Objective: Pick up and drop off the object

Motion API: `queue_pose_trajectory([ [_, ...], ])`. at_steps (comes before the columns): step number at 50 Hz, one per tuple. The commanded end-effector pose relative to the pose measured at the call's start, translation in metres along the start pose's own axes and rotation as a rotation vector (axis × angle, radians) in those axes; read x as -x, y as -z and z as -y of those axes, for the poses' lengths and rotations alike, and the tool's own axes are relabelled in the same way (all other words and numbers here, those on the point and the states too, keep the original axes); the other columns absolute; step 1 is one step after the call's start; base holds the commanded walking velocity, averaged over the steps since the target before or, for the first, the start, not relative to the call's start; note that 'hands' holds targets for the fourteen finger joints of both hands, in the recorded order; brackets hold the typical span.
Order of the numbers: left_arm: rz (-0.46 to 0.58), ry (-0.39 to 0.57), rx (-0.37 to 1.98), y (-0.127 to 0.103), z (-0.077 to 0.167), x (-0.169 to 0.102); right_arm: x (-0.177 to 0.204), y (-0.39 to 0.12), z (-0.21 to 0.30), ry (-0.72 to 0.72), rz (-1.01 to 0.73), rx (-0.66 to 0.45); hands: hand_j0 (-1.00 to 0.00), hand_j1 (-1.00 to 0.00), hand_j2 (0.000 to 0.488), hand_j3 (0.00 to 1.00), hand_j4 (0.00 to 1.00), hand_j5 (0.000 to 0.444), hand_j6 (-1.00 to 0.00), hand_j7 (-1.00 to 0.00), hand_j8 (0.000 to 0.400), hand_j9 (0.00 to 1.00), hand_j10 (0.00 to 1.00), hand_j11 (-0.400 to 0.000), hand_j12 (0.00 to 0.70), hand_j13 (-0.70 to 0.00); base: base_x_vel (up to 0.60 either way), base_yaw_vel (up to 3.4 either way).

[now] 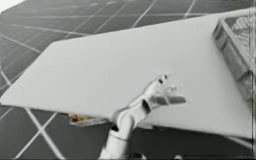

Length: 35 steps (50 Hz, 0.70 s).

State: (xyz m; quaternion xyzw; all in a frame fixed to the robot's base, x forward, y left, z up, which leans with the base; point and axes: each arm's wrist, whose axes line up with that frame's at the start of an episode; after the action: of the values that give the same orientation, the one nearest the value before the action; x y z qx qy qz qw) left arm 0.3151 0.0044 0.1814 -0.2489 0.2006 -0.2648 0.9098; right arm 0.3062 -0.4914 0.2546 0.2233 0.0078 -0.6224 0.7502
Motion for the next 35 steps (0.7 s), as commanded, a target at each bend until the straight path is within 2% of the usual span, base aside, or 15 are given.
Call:
queue_pose_trajectory([
  [1,-0.003,-0.008,0.010,0.002,0.006,-0.004,-0.056,0.001,-0.019,0.002,-0.039,0.065,0.00,0.00,0.000,0.00,0.00,0.000,0.00,0.00,0.000,0.00,0.00,0.000,0.000,0.000,0.00,-0.15],
  [3,0.006,0.010,0.026,0.017,0.007,-0.005,-0.059,-0.007,-0.005,0.026,-0.028,0.069,0.00,0.00,0.000,0.00,0.00,0.000,0.00,0.00,0.000,0.00,0.00,0.000,0.000,0.000,0.00,-0.16],
  [4,-0.004,0.034,0.012,0.008,0.014,-0.003,-0.061,-0.008,0.005,0.022,-0.015,0.061,0.00,0.00,0.000,0.00,0.00,0.000,0.00,0.00,0.000,0.00,0.00,0.000,0.000,0.000,0.00,-0.17],
  [6,-0.008,0.051,-0.009,0.013,0.030,-0.003,-0.054,-0.016,0.020,-0.024,-0.007,0.119,0.00,0.00,0.000,0.00,0.00,0.000,0.00,0.00,0.000,0.00,0.00,0.000,0.000,0.000,0.00,-0.18],
  [9,0.029,0.083,-0.013,0.005,0.042,0.002,-0.012,-0.003,0.031,-0.117,0.005,0.138,0.00,0.00,0.000,0.00,0.00,0.000,0.00,0.00,0.000,0.00,0.00,0.000,0.000,0.000,0.00,-0.19],
  [12,0.123,0.073,-0.007,-0.010,0.038,0.018,0.056,0.004,0.026,-0.294,0.096,0.224,0.00,0.00,0.000,0.00,0.00,0.000,0.00,0.00,0.000,0.00,0.00,0.000,0.000,0.000,0.00,-0.18],
  [15,0.330,0.003,-0.047,-0.028,0.030,0.043,0.156,-0.008,0.036,-0.509,0.321,0.309,0.00,0.00,0.000,0.00,0.00,0.000,0.00,0.00,0.000,0.00,0.00,0.000,0.000,0.000,0.00,-0.13],
  [17,0.458,-0.054,-0.063,-0.036,0.012,0.059,0.207,0.001,0.022,-0.667,0.483,0.358,0.00,0.00,0.000,0.00,0.00,0.000,0.00,0.00,0.000,0.00,0.00,0.000,0.000,0.000,0.00,-0.08],
  [20,0.543,-0.070,0.017,-0.044,-0.002,0.070,0.292,0.030,-0.002,-0.916,0.594,0.389,0.00,0.00,0.000,0.00,0.00,0.000,0.00,0.00,0.000,0.00,0.00,0.000,0.000,0.000,0.00,-0.02],
  [24,0.649,-0.134,0.006,-0.051,-0.026,0.094,0.352,0.077,-0.027,-1.109,0.625,0.421,0.00,0.00,0.000,0.00,0.00,0.000,0.00,0.00,0.000,0.00,0.00,0.000,0.000,0.000,0.00,0.05],
  [28,0.743,-0.123,-0.064,-0.044,-0.013,0.102,0.358,0.103,-0.006,-1.139,0.597,0.391,0.00,0.00,0.000,0.00,0.00,0.000,0.00,0.00,0.000,0.00,0.00,0.000,0.000,0.000,0.00,0.03],
  [30,0.768,-0.148,-0.057,-0.031,-0.023,0.080,0.361,0.112,-0.008,-1.105,0.575,0.406,0.00,0.00,0.000,0.00,0.00,0.000,0.00,0.00,0.000,0.00,0.00,0.000,0.000,0.000,0.00,-0.06],
  [33,0.782,-0.138,-0.104,-0.029,-0.022,0.058,0.345,0.127,-0.006,-1.039,0.610,0.408,0.00,0.00,0.000,0.00,0.00,0.000,0.00,0.00,0.000,0.00,0.00,0.000,0.000,0.000,0.00,-0.15],
  [34,0.805,-0.154,-0.158,-0.036,-0.025,0.064,0.348,0.131,-0.006,-1.040,0.587,0.404,0.00,0.00,0.000,0.00,0.00,0.000,0.00,0.00,0.000,0.00,0.00,0.000,0.000,0.000,0.00,-0.18],
  [35,0.810,-0.173,-0.192,-0.028,-0.020,0.061,0.341,0.141,-0.009,-1.040,0.584,0.388,0.00,0.00,0.000,0.00,0.00,0.000,0.00,0.00,0.000,0.00,0.00,0.000,0.000,0.000,0.00,-0.17],
])
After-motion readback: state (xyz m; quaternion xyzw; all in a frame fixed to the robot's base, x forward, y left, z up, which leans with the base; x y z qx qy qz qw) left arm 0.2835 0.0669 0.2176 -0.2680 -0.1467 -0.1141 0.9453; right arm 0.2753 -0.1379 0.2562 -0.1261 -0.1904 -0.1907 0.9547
